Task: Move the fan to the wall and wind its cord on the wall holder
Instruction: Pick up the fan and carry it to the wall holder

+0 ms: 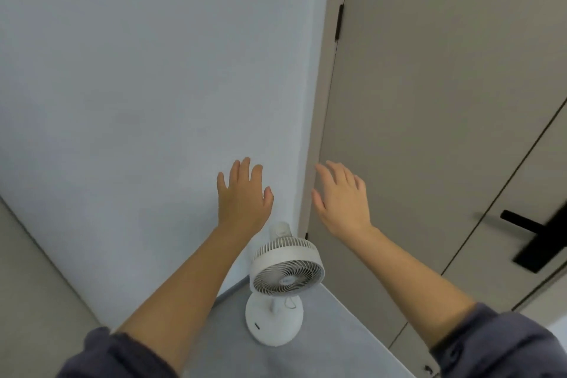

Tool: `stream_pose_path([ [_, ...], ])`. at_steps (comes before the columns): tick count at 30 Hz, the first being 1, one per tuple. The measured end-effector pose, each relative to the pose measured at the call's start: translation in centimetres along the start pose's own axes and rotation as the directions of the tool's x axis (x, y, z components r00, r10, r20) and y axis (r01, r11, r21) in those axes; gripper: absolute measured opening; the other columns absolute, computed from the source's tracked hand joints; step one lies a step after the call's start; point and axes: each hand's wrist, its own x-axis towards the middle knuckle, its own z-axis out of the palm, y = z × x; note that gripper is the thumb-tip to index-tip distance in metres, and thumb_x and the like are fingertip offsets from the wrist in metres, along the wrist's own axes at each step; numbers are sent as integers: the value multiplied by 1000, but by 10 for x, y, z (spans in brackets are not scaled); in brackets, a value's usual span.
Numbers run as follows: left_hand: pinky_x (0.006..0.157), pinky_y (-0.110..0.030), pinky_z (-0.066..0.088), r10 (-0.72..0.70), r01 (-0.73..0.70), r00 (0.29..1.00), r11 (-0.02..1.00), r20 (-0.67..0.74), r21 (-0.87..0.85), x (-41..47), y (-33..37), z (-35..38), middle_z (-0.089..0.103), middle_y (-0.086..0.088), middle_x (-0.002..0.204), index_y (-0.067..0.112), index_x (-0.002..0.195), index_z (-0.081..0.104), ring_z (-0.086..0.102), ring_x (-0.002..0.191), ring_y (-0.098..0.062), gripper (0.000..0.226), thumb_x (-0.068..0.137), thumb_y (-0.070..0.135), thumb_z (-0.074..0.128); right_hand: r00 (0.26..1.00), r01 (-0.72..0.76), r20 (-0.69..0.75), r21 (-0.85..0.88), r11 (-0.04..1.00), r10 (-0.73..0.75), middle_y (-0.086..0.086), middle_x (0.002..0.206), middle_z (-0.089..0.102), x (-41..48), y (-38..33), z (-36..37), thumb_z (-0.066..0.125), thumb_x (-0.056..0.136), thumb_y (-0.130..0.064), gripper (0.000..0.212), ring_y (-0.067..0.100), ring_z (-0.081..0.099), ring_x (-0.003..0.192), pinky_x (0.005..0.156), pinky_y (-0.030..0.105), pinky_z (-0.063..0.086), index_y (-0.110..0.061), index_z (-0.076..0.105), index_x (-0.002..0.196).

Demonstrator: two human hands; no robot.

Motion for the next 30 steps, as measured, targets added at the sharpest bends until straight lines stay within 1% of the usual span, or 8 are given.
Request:
stream_pose_path([
  [6,119,-52,12,-26,24,992,999,125,25,29,-6,64,19,-8,160,17,148,29,14,148,-25,54,98,37,34,996,-49,78,22,999,48,8,137,50,19,25,64,53,91,-31,47,28,44,129,99,46,37,-16,48,136],
  [10,119,-52,13,-67,59,980,997,187,47,52,-3,110,19,-8,160,17,148,28,15,148,-25,54,99,37,33,981,-70,184,52,996,59,6,141,47,36,47,113,49,94,-31,48,25,39,132,103,45,34,-17,43,139],
  [15,117,-52,16,-151,138,958,988,243,69,79,2,163,23,-9,158,16,146,32,20,146,-25,53,97,35,37,937,-73,346,80,994,41,4,148,37,60,72,170,41,96,-33,51,23,32,137,108,41,29,-20,32,145],
  [20,116,-49,19,-257,235,912,966,319,107,95,7,209,24,-9,158,16,146,32,23,145,-25,53,98,35,37,881,-68,474,146,987,-10,3,149,37,79,92,221,40,97,-34,51,21,34,136,107,40,29,-22,31,146],
  [22,116,-48,21,-296,276,889,955,349,106,96,7,223,25,-9,157,15,146,33,24,144,-25,52,98,35,37,850,-69,526,172,983,-33,3,148,37,83,97,238,41,98,-35,51,22,35,134,106,41,31,-21,31,146],
  [24,114,-46,25,-336,334,858,940,388,73,96,9,240,28,-9,156,15,145,35,28,142,-25,51,97,34,38,799,-121,601,209,970,-30,6,147,39,85,101,257,41,98,-34,51,25,39,131,102,42,35,-19,31,146],
  [27,105,-44,36,-375,428,810,904,451,-16,97,7,263,35,-9,150,13,141,38,39,133,-28,48,97,33,40,697,-278,717,282,918,-9,11,143,42,86,102,285,41,98,-32,49,29,44,125,99,42,40,-16,34,144],
  [30,101,-43,39,-432,570,725,813,537,-116,101,-1,286,38,-9,145,12,139,40,43,126,-28,45,98,31,40,583,-458,812,302,836,26,13,143,42,86,99,311,40,98,-28,47,30,49,120,93,37,42,-15,37,142],
])
